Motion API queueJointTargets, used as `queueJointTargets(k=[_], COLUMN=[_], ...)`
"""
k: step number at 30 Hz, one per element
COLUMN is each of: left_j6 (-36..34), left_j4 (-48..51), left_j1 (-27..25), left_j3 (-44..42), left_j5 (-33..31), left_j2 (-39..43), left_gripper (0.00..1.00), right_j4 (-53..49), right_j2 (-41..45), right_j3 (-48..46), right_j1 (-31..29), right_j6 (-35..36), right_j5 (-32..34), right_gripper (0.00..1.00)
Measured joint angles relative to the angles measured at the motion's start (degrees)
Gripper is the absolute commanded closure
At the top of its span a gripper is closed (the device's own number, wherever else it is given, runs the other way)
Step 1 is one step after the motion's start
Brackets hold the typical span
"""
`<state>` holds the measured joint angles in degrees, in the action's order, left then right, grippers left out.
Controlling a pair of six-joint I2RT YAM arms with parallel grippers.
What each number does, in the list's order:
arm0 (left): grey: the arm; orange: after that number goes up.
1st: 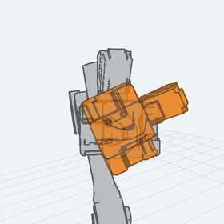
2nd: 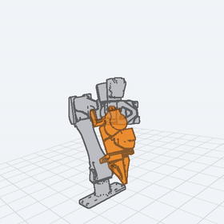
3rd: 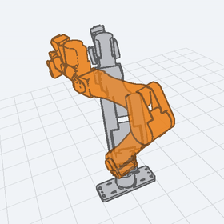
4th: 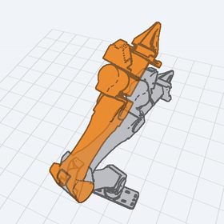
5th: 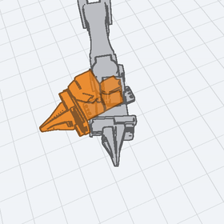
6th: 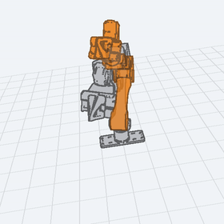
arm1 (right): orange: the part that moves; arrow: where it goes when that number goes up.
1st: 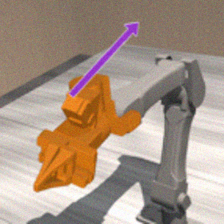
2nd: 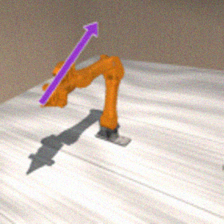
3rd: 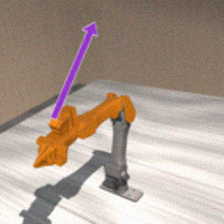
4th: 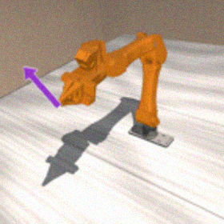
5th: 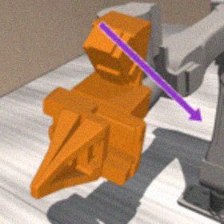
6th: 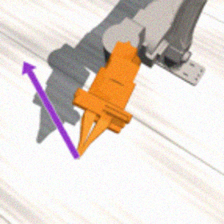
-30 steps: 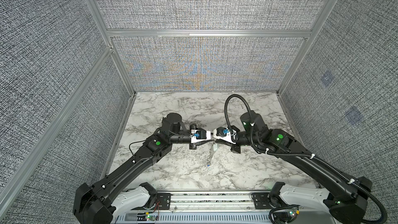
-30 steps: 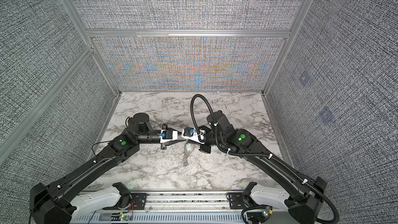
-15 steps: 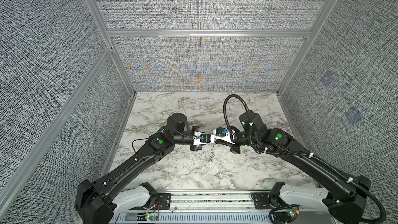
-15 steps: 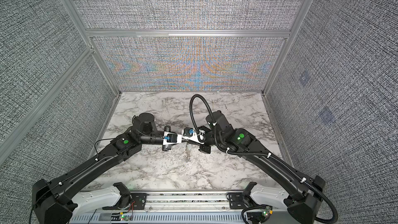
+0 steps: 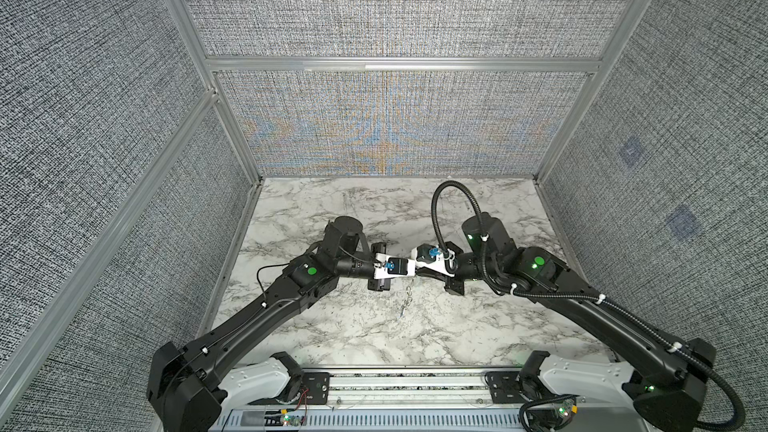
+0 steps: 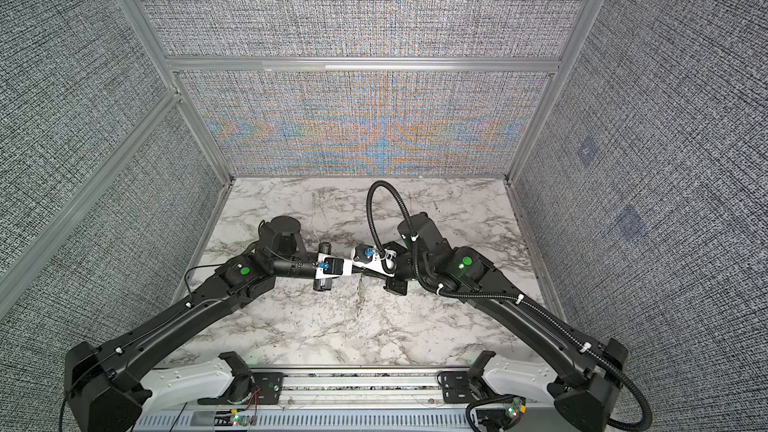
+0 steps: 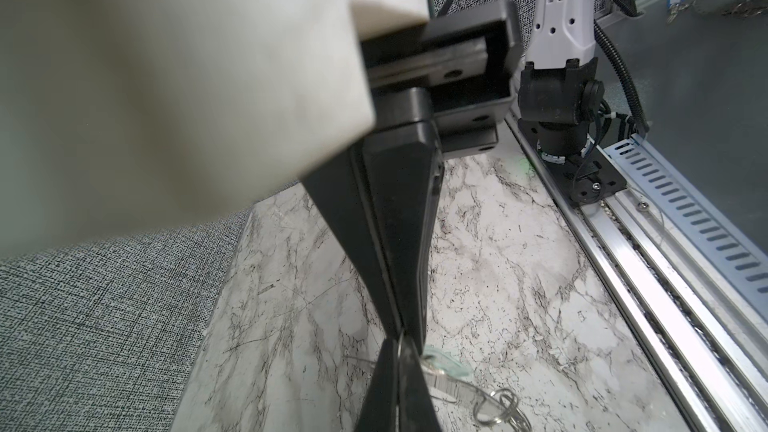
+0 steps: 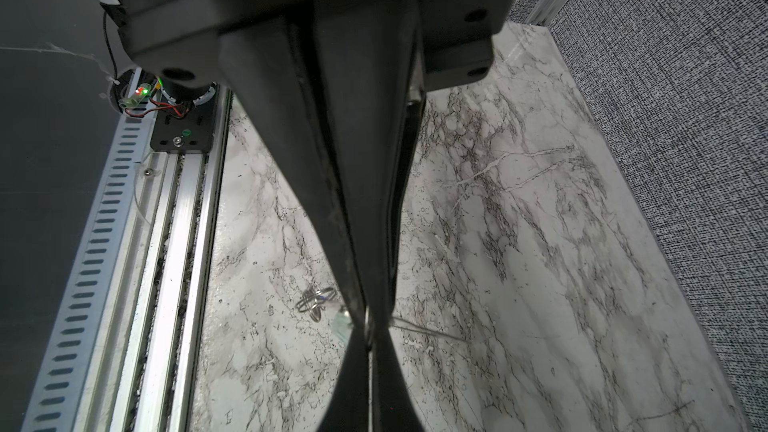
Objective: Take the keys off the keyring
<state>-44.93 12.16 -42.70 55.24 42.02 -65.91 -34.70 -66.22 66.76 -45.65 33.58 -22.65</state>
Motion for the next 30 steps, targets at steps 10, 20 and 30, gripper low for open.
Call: queueJointTargets(k=[10, 20, 30], left_j6=[11.5, 23.7, 31.8], left_j4=[-9.4, -23.2, -32.7], left_j1=[0.0, 0.0, 0.0], left_j3=[-8.2, -12.7, -16.0], left_j5=[-3.7, -4.6, -4.5], left_j2=[4.3, 6.1, 6.1], left_gripper=[1.00, 1.00, 1.00], right_j4=[1.0, 6.2, 12.3], right_j2=[3.6, 6.4, 5.6], right_j3=[-1.2, -7.8, -10.7], right_j1=[-0.1, -0.1, -0.1], right_j6=[1.1, -3.2, -8.3], right_j5=[6.6, 10.6, 8.8], right_gripper=[0.66, 0.59, 0.54])
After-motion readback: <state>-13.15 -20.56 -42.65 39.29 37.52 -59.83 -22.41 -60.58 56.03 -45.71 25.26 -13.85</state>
